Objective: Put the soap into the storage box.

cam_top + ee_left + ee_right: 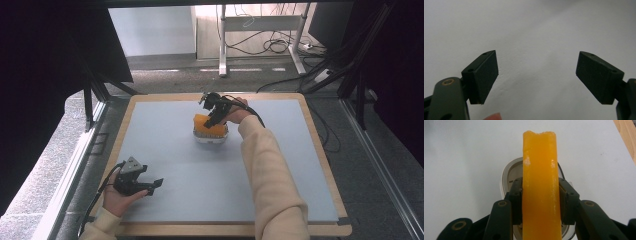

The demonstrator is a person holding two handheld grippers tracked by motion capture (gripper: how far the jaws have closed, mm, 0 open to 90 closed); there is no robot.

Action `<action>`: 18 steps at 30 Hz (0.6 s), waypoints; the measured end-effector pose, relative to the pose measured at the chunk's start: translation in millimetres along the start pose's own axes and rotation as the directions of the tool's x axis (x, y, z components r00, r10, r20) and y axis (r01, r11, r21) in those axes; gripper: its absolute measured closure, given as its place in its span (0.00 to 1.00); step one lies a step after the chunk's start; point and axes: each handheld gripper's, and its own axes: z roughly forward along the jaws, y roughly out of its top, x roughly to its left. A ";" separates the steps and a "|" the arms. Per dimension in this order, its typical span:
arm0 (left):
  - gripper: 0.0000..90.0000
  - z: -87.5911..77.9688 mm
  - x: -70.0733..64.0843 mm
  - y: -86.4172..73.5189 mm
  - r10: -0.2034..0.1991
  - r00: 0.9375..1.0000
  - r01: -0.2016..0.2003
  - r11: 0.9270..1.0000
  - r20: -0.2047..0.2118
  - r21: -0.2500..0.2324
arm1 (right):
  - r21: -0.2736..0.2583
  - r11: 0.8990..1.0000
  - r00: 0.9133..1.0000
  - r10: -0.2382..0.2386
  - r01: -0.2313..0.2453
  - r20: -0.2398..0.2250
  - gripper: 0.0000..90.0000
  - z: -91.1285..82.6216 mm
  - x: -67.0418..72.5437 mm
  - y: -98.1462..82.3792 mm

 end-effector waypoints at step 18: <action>0.20 1.3 -1.0 -0.1 0.001 1.000 -0.001 1.000 -0.001 0.004 | -0.052 0.999 0.993 -0.008 0.014 0.116 0.45 -0.1 -3.6 -4.6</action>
